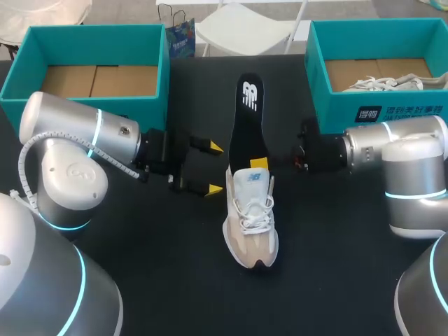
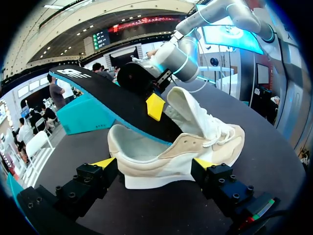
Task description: Take the shoe out of the shoebox, open the shoe tongue, remove and reinsert the insole, then place the shoe into the shoebox
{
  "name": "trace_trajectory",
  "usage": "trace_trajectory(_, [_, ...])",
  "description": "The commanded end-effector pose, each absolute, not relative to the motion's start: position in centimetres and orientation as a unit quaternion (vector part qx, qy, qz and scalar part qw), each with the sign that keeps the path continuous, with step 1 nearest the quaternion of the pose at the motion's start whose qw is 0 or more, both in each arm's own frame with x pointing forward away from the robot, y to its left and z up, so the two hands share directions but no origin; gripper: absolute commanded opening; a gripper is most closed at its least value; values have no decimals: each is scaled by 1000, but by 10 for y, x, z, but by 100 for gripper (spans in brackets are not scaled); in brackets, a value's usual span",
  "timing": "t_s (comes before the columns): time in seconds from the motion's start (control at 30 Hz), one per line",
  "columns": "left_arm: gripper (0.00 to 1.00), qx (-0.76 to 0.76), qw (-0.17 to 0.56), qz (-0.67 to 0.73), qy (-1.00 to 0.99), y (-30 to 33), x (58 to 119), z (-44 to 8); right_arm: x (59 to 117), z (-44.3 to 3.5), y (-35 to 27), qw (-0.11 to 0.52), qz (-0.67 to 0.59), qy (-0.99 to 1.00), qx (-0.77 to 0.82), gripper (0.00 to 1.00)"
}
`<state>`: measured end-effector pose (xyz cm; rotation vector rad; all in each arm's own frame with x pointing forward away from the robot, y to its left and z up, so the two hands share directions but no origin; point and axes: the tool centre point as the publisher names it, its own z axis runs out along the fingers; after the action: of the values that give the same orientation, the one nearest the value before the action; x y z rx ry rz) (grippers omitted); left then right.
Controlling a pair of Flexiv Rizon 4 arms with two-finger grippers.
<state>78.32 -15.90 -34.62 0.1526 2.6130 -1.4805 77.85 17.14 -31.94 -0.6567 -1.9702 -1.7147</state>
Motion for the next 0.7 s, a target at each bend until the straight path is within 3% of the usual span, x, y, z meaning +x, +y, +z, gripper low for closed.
trace_trajectory(0.03, [100, 51, 67, -490, 868, -160, 783, -346, 780, -326, 173, 212, -617, -717, -244, 0])
trace_trajectory(0.2, [100, 51, 67, -490, 868, -160, 783, -346, 776, -342, 174, 179, -626, -714, -257, 0])
trace_trajectory(0.7, [100, 51, 67, -490, 868, -160, 783, -346, 746, -368, 173, 201, -607, -711, -291, 0])
